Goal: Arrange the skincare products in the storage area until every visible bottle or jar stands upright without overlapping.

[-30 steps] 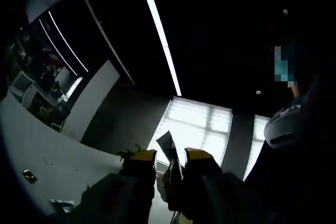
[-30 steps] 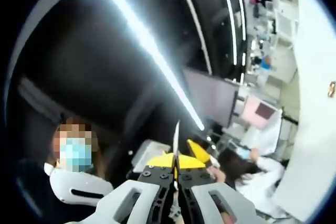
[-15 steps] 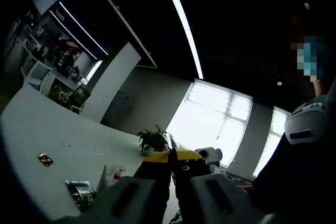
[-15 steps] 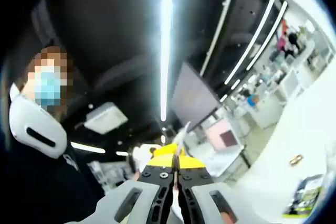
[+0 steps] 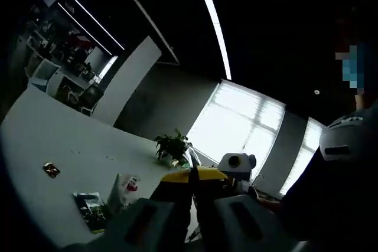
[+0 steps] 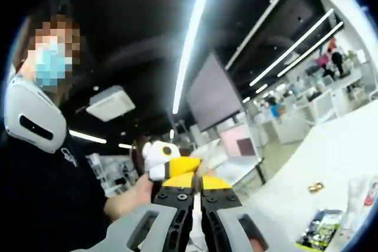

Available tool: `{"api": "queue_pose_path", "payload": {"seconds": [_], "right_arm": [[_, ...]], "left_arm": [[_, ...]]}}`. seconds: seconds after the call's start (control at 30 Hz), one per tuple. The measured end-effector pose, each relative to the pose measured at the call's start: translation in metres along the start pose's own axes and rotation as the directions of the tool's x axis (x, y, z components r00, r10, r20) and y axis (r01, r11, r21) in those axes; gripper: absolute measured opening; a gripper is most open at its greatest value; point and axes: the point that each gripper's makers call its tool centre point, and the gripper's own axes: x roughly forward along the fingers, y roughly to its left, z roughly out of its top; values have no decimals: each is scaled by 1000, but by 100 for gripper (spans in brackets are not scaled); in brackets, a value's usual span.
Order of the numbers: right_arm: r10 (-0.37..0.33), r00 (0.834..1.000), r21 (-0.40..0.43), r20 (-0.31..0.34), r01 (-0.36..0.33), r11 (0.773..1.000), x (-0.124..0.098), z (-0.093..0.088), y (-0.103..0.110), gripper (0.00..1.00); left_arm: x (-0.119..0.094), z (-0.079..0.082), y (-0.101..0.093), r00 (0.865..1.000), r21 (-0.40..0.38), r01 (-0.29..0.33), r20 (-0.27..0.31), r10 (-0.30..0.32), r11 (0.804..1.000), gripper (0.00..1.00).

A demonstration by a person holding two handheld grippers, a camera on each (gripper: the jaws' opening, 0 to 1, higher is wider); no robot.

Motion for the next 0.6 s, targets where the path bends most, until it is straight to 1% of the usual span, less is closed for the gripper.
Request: {"api": "queue_pose_path", "payload": {"seconds": [0.07, 0.13, 0.27, 0.4, 0.47, 0.57, 0.6], "right_arm": [[-5, 1000, 7, -7, 5, 1000, 0, -1, -3, 0], [-2, 1000, 34, -3, 2, 999, 0, 0, -4, 0], [-6, 1000, 53, 2, 5, 999, -1, 0, -5, 0], [3, 1000, 42, 0, -3, 999, -2, -2, -2, 0], [1, 1000, 67, -3, 0, 998, -2, -3, -3, 0], [-12, 1000, 78, 23, 10, 997, -2, -2, -7, 0], [-14, 999, 95, 38, 10, 995, -1, -1, -8, 0]], "left_arm": [[1, -3, -2, 1000, 22, 5, -23, -4, 1000, 1], [2, -5, -4, 999, 36, 8, -35, -7, 999, 1], [2, -6, -8, 999, 40, 25, -40, -23, 999, 1], [2, -8, -7, 998, 54, 25, -66, -21, 998, 1], [2, -9, -9, 997, 48, 33, -68, -29, 998, 1], [3, -9, -5, 999, 48, 15, -53, -12, 999, 2], [3, -9, -4, 999, 48, 11, -47, -8, 999, 3]]}}
